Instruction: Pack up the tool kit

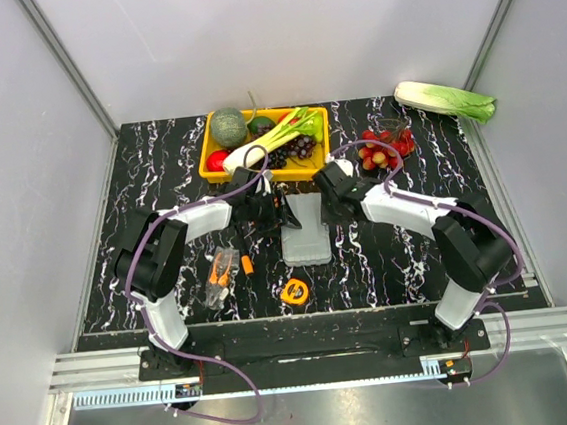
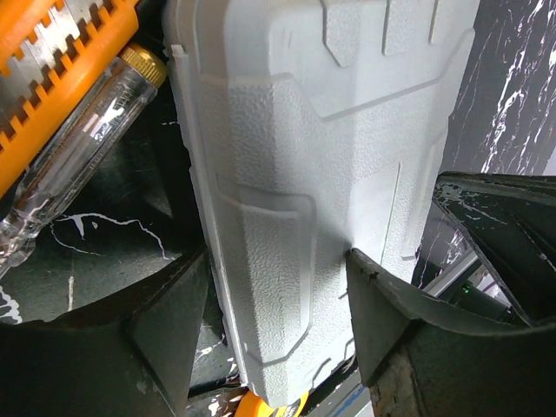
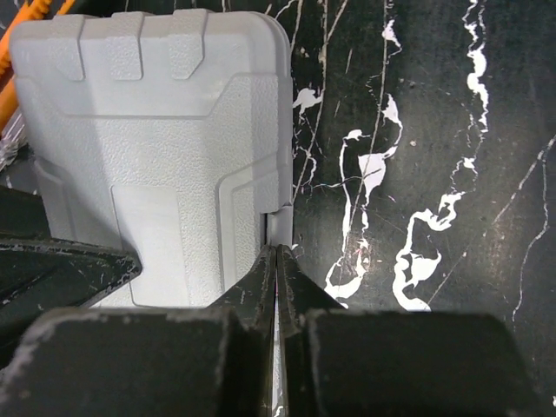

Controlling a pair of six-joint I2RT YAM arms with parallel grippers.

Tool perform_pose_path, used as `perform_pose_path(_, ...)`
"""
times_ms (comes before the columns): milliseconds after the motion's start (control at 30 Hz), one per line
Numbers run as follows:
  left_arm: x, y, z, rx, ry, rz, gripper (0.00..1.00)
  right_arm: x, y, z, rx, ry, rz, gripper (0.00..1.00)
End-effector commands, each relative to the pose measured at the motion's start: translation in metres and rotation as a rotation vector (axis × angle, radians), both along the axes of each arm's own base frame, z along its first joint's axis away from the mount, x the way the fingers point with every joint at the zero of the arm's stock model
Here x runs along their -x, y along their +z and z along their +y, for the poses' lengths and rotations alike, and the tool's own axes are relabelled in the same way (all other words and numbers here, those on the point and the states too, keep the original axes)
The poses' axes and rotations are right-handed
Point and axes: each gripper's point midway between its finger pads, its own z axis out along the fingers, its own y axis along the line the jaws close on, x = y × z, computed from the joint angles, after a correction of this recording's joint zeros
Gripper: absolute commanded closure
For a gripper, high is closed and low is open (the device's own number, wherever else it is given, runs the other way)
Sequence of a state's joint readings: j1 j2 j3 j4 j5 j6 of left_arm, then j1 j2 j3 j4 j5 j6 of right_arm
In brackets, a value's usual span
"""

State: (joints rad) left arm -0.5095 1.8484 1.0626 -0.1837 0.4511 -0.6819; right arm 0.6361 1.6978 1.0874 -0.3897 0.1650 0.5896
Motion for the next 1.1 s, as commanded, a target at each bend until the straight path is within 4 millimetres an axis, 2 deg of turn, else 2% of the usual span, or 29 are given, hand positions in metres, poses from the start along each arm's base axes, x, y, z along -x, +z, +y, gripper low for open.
perform_pose_path(0,0.041,-0.067,0.051,-0.319,-0.002,0.123,0.98,0.027,-0.046,-0.060,0.327,-0.132,0.103,0.97)
perform_pose_path(333,0.052,-0.081,0.065,-0.389,0.004,0.175,1.00,0.031,-0.038,-0.094,0.499,-0.269,0.100,0.98)
perform_pose_path(667,0.057,-0.086,0.071,-0.413,0.006,0.186,1.00,0.039,-0.043,-0.109,0.555,-0.331,0.115,0.98)
perform_pose_path(867,0.059,-0.089,0.071,-0.418,0.005,0.199,1.00,0.041,-0.040,-0.129,0.562,-0.379,0.125,0.98)
perform_pose_path(933,0.058,-0.087,0.066,-0.391,-0.005,0.200,1.00,0.040,-0.035,-0.132,0.554,-0.381,0.106,0.98)
perform_pose_path(1067,0.042,-0.066,0.052,-0.331,-0.003,0.134,0.97,0.030,-0.004,-0.124,0.467,-0.366,0.028,0.95)
